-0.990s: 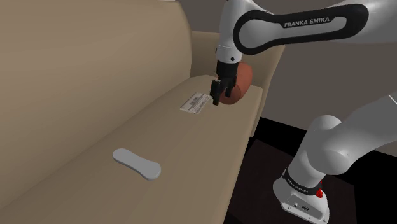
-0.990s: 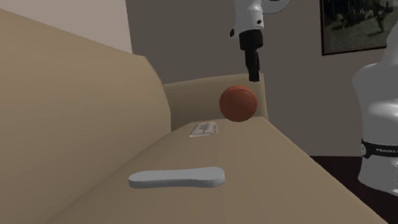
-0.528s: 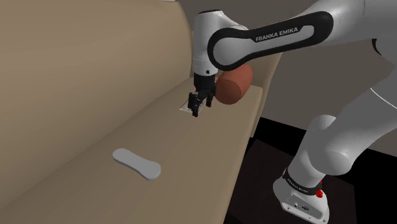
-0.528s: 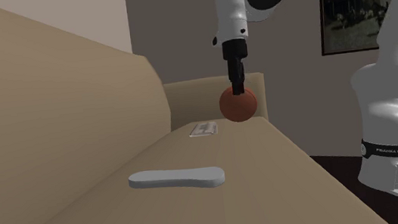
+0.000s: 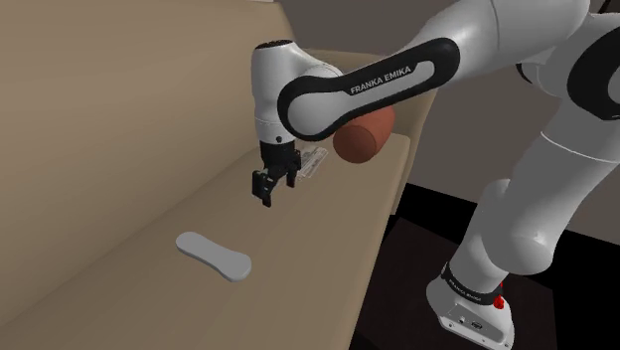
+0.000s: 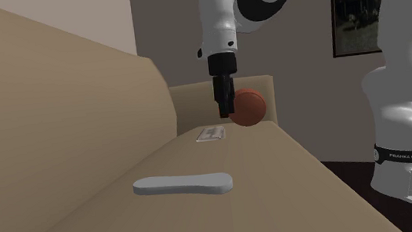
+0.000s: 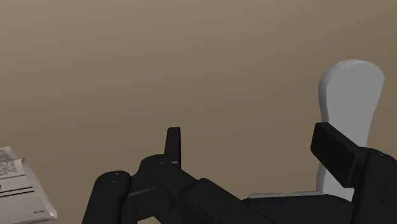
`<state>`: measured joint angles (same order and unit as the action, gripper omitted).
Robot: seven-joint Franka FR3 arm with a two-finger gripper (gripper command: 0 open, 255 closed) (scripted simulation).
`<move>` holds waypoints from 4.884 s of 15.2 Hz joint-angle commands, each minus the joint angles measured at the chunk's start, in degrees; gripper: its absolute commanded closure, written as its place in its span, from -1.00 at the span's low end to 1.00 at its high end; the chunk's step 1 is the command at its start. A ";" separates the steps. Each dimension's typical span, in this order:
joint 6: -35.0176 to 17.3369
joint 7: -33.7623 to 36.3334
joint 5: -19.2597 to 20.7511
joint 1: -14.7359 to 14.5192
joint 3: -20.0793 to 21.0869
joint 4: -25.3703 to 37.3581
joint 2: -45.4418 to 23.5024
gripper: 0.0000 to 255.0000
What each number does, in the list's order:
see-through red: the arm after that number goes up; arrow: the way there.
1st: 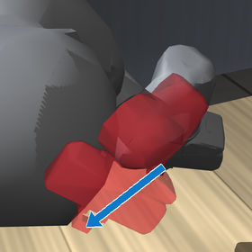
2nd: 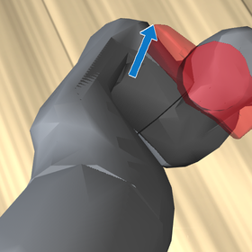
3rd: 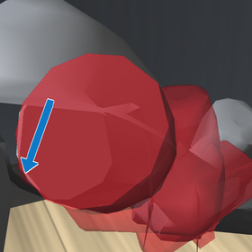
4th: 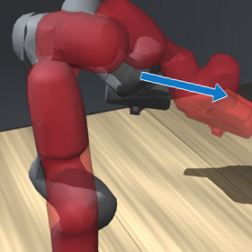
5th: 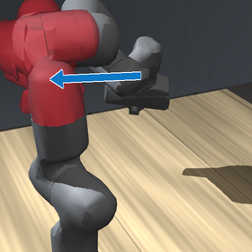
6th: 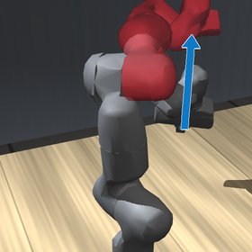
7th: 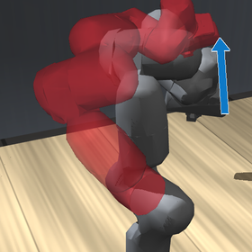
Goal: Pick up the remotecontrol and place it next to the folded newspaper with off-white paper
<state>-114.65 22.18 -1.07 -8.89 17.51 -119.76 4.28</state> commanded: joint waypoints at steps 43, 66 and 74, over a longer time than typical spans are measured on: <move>-2.31 13.09 14.04 -11.29 3.20 28.16 -33.64 1.00; 3.92 4.77 8.66 -4.45 3.35 21.58 -19.59 1.00; 0.73 -6.19 4.65 2.48 0.06 8.66 -8.66 1.00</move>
<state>-113.90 17.71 4.06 -7.32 18.13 -109.93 -5.72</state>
